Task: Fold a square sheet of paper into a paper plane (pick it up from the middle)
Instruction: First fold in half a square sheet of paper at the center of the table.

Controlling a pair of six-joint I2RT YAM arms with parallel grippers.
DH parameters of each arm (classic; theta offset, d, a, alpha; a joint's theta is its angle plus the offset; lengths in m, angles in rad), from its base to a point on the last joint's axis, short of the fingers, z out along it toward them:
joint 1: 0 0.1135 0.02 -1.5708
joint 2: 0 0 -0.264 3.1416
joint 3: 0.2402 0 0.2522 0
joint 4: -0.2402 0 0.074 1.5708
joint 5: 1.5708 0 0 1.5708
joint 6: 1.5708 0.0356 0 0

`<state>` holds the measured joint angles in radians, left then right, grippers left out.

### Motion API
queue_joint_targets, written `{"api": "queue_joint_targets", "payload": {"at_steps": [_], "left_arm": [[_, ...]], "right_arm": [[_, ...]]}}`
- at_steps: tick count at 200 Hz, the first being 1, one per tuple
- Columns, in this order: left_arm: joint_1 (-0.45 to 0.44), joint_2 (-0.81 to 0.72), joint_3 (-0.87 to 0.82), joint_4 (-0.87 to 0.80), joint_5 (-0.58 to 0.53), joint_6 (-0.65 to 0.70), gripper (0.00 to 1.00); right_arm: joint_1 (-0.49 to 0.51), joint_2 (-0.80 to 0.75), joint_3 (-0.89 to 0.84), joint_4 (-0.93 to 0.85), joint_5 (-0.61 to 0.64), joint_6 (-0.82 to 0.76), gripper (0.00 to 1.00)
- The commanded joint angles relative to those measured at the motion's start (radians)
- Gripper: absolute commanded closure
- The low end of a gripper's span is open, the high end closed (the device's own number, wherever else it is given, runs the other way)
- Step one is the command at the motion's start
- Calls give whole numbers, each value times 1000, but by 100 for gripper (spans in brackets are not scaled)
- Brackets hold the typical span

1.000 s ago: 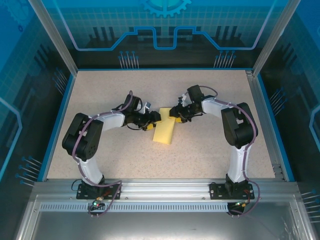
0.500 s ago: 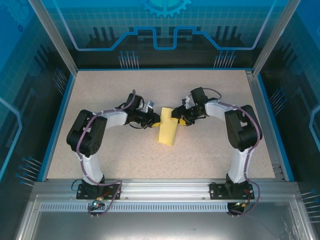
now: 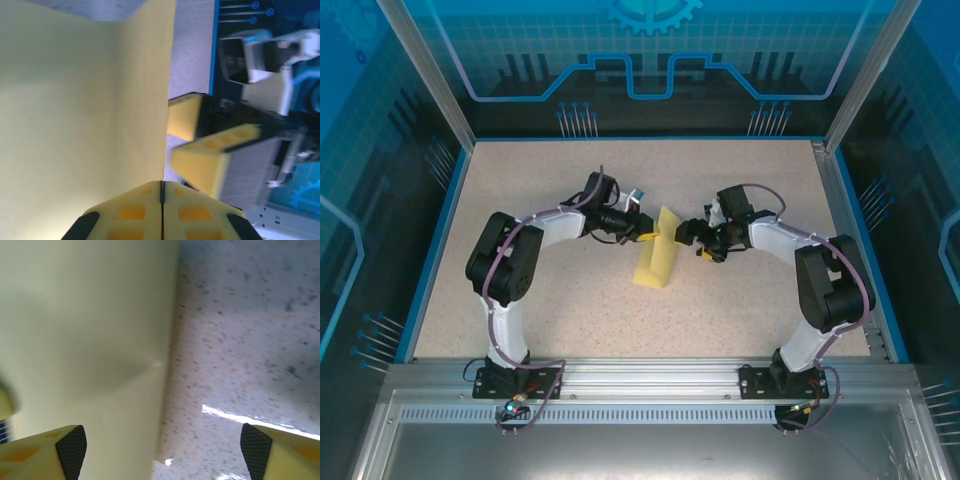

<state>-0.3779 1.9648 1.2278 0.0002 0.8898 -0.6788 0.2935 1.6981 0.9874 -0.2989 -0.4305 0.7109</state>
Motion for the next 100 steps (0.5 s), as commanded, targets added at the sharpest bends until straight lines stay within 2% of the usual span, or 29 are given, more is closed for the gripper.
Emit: {"api": "queue_joint_targets", "payload": {"at_steps": [1,28,67,100], "left_arm": [[-34,9,55,-137,45,94,92],[-39,35,62,-134,55,80,92],[-31,33,85,-247,-111,121,93],[-14,47,91,-277,-164,131,92]], "right_arm": [[9,-9,-12,-8,60,17,15],[10,-26,-39,24,73,49,16],[10,-39,-64,64,71,79,17],[35,-38,-95,140,40,117,16]]}}
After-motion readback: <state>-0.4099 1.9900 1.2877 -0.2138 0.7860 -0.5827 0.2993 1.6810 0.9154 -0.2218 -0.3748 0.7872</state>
